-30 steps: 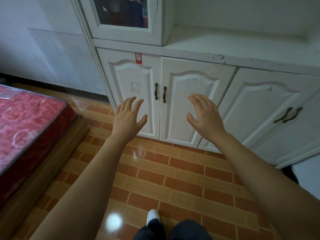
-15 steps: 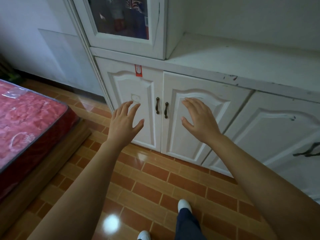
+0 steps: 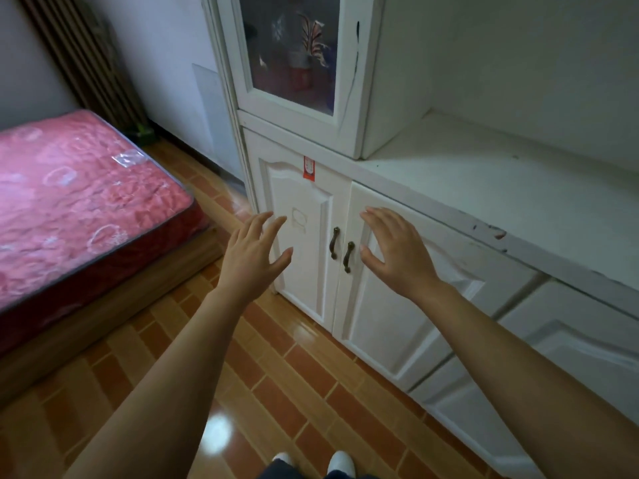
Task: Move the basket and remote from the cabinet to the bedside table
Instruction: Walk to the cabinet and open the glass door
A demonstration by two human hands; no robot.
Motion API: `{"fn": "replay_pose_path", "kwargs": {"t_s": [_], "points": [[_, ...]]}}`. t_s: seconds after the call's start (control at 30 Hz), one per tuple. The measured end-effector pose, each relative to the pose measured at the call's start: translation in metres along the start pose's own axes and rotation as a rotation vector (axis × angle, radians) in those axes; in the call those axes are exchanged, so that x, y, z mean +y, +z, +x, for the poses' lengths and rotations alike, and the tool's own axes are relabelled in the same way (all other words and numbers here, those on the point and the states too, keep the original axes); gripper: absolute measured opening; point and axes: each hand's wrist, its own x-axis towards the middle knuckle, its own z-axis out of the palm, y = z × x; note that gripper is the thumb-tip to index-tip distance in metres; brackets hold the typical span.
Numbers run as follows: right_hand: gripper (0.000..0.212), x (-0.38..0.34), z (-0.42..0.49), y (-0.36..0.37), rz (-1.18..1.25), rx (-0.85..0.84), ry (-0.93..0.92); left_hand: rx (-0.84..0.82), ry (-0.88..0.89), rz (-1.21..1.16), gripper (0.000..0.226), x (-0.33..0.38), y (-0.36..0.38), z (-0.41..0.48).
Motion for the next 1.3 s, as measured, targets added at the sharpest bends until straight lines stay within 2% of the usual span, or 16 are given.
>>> {"fn": "replay_pose_path", "kwargs": {"t_s": [0.37,0.9,1.3], "points": [[0.065,0.025,0.021,-0.016,0.02,0.035,-0.015,0.055,0.015,0.032,0.056,0.015,-0.008,0.028],[0.06,0.015,0.12,-0.131,-0.161,0.319,-0.181,0.304,0.18,0.164,0.055,0.04,-0.105,0.14],[0.063,0.012,0.17,-0.166,-0.203,0.374,-0.202,0.396,0.214,0.165,0.057,0.04,-0.142,0.192]]}}
